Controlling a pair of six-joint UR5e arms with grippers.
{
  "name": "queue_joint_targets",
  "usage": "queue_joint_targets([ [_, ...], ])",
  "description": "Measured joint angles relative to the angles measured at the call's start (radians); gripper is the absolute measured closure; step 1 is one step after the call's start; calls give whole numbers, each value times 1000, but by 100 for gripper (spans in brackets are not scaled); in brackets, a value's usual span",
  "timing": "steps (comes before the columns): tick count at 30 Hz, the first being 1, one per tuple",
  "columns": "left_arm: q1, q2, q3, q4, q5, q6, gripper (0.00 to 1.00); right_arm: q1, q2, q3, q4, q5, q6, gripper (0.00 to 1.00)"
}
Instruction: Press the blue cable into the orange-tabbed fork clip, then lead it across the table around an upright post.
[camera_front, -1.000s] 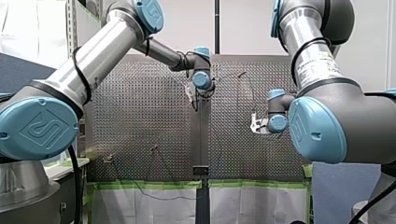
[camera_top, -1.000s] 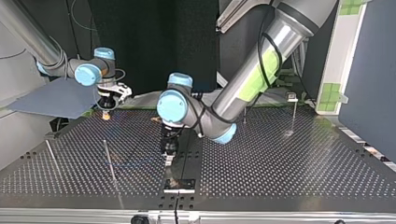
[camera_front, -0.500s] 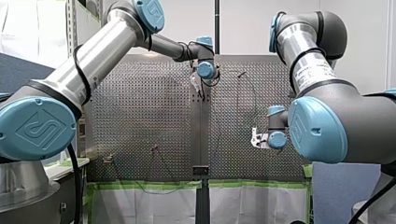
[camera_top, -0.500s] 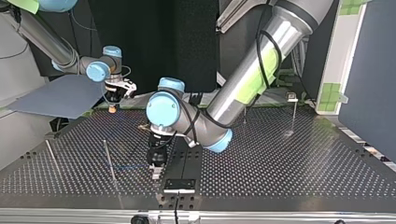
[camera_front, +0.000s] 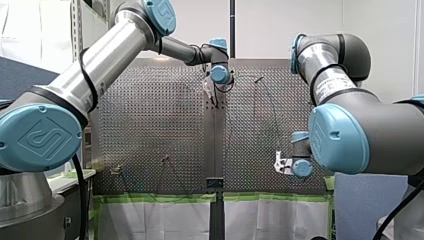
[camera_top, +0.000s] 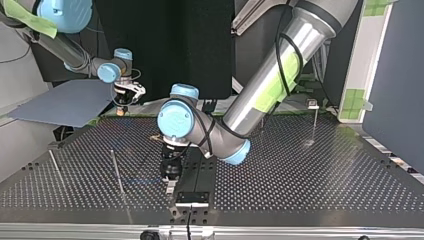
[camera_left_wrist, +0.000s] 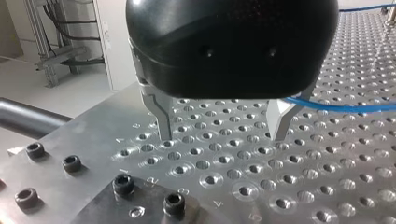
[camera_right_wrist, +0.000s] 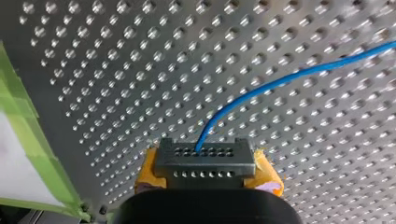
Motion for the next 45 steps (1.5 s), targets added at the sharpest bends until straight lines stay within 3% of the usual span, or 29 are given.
queue_joint_targets([
  [4,2,0,0,0,-1,0,2,-14,40,-13,-26,-3,1,100],
  [20,0,0,0,-19,11,2,2,-43,182,-31,-33,-5,-4,100],
  [32,-12,1,0,-90,103,-70,2,-44,276,-31,-31,-5,-10,100],
  [45,-24,1,0,-35,205,-171,2,-44,288,-31,-29,-6,-10,100],
])
